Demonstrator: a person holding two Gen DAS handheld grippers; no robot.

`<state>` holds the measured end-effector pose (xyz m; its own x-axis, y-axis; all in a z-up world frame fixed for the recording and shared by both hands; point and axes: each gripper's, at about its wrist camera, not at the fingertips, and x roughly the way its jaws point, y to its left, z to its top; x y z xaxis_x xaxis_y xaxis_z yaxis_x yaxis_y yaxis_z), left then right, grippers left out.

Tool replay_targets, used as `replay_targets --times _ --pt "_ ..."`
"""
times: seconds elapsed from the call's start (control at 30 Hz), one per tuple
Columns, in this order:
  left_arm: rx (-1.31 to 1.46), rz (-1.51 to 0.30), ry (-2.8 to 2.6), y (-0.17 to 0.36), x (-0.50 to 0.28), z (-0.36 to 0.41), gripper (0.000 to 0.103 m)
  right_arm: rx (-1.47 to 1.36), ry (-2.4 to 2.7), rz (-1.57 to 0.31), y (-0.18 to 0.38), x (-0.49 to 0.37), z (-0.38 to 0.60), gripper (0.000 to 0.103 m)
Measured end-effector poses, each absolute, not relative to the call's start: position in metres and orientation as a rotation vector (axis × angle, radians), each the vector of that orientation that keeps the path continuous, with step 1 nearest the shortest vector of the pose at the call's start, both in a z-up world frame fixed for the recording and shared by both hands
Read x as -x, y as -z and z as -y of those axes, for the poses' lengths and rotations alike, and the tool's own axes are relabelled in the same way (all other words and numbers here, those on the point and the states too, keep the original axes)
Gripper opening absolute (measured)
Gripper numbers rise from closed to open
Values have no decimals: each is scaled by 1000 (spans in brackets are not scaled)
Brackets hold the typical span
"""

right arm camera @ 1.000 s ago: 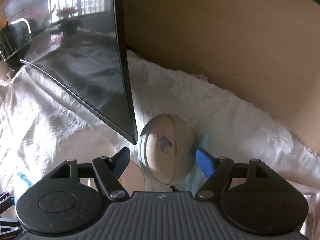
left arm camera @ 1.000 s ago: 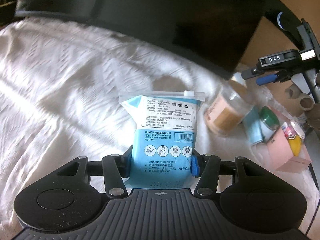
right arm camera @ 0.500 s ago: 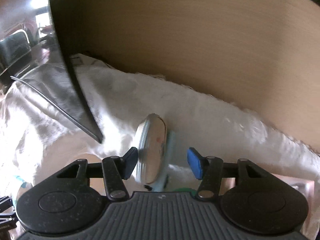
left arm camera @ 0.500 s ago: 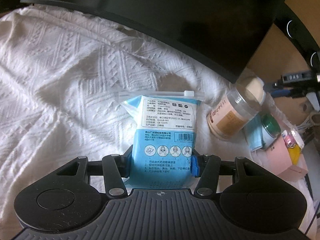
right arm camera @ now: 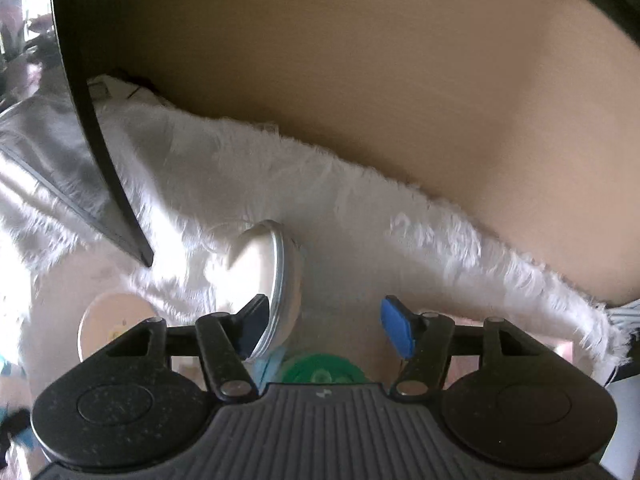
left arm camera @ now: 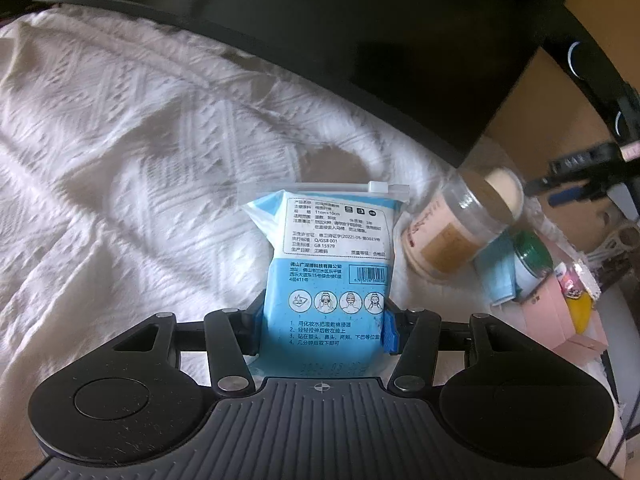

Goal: Organize soft objects
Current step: 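Grasp the white round container with the right gripper while the left holds the wipes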

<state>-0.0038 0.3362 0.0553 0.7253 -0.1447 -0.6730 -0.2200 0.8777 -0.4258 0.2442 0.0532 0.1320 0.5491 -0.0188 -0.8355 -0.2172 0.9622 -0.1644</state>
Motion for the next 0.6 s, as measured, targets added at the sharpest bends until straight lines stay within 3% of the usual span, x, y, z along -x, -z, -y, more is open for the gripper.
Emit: replay_targets --times 0.37,0.4,0.47,0.6 --pt "483 -756 -33 -62 -8 -330 57 104 -278 -1003 -122 -248 -54 62" --pt "475 -754 -28 -63 -10 -328 57 111 -268 -1015 -117 -248 -56 61" --pt "464 -753 -24 -65 -15 -326 57 132 -261 -1050 -107 -250 -62 43" --pt "427 -743 -27 -73 -28 -323 57 117 -266 -1068 -98 -254 -66 41"
